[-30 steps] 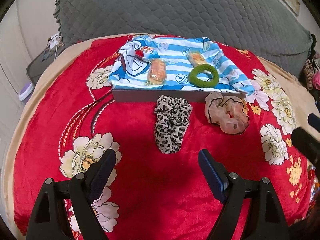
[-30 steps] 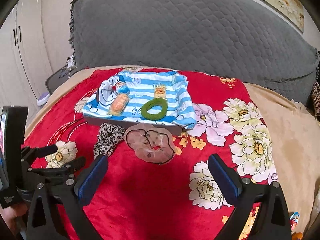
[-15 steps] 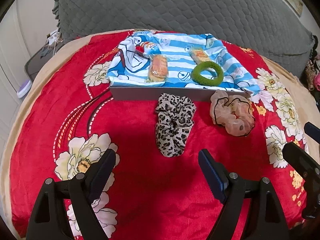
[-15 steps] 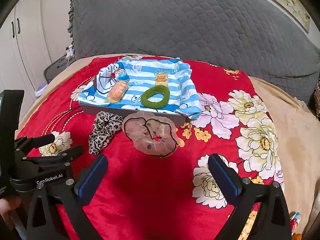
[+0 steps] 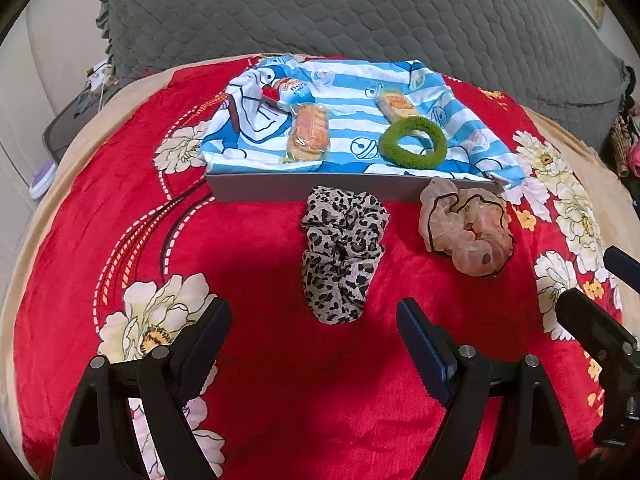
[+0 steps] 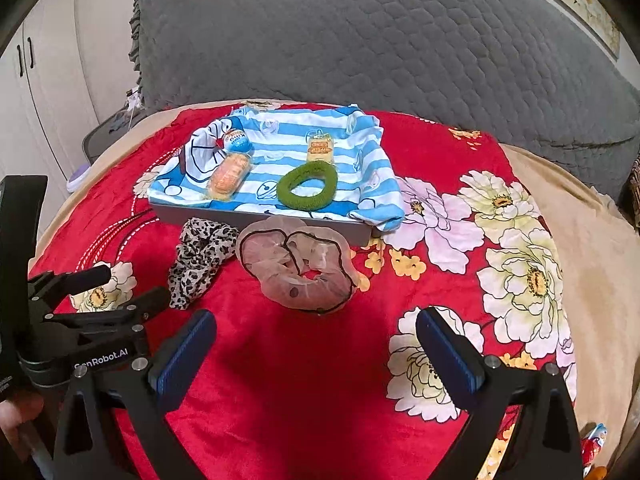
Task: Organize objects
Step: 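Move both open tools toward the leopard and sheer beige scrunchies on the bedspread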
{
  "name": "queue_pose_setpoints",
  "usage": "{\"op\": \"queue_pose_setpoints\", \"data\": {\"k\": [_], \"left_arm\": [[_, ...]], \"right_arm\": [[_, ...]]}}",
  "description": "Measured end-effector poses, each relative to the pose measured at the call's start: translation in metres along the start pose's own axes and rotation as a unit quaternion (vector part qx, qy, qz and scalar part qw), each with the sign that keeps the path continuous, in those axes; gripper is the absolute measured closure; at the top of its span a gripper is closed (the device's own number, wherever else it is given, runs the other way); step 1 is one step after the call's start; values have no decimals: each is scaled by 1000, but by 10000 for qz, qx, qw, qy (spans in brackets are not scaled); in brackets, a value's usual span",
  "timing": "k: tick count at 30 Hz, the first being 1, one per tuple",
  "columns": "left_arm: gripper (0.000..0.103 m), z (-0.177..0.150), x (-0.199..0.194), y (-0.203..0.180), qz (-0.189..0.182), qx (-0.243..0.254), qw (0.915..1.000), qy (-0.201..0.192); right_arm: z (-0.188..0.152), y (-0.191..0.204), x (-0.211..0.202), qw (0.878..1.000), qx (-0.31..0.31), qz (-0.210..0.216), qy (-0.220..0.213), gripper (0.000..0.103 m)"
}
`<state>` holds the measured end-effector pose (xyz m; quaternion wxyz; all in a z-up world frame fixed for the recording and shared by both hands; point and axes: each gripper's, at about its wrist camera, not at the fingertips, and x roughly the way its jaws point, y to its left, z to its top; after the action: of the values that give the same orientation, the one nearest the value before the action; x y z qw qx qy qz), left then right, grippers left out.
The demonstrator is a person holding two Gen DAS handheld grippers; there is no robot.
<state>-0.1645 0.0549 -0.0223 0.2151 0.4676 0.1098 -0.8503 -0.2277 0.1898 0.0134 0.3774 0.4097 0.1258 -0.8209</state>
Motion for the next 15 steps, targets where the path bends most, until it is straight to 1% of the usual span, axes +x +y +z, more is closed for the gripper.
{"op": "queue_pose_setpoints", "data": {"k": [8,15], "left_arm": [[18,3,11,-1,-4,61,10000,38],[18,7,29,4,50,17,9999,133]], "right_arm": [[4,0,12,9999,-86,-74,16,2],[9,-1,32,9998,-148,-93,119,2]]}}
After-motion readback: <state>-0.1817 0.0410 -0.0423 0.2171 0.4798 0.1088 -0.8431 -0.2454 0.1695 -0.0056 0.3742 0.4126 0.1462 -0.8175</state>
